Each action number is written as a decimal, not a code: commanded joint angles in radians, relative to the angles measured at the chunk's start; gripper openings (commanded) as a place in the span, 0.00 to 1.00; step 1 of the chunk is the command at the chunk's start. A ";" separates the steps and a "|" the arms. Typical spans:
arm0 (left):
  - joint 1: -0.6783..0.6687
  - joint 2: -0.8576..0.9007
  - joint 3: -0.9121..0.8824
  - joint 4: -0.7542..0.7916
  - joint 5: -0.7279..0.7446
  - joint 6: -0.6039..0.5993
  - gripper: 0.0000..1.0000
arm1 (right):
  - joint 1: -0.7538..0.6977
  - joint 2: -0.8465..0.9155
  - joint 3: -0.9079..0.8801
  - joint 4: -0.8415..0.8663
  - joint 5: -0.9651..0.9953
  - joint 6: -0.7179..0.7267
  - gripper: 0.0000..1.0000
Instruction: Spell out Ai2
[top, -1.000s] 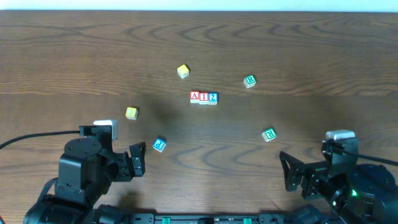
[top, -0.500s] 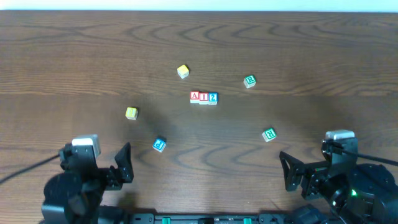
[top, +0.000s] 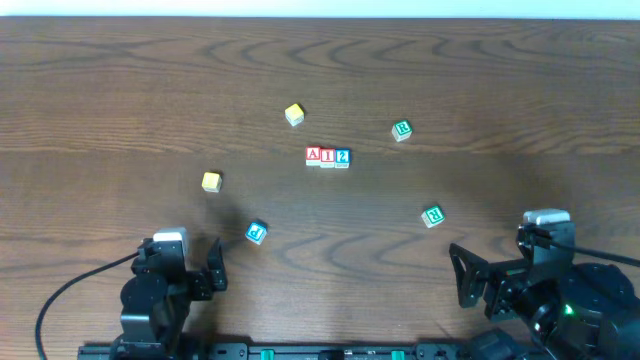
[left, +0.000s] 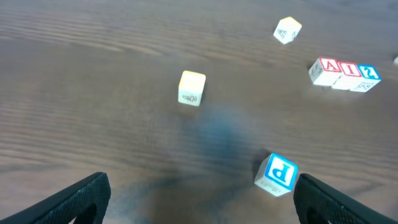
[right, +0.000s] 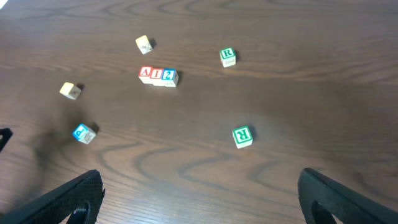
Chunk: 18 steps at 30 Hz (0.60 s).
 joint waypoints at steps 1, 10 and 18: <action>0.007 -0.036 -0.042 0.022 0.014 0.021 0.95 | 0.008 0.000 -0.003 0.000 0.008 0.014 0.99; 0.008 -0.041 -0.112 0.048 0.021 0.010 0.95 | 0.008 0.000 -0.003 0.000 0.008 0.014 0.99; 0.008 -0.040 -0.112 0.044 0.018 0.010 0.95 | 0.008 0.000 -0.003 0.000 0.008 0.014 0.99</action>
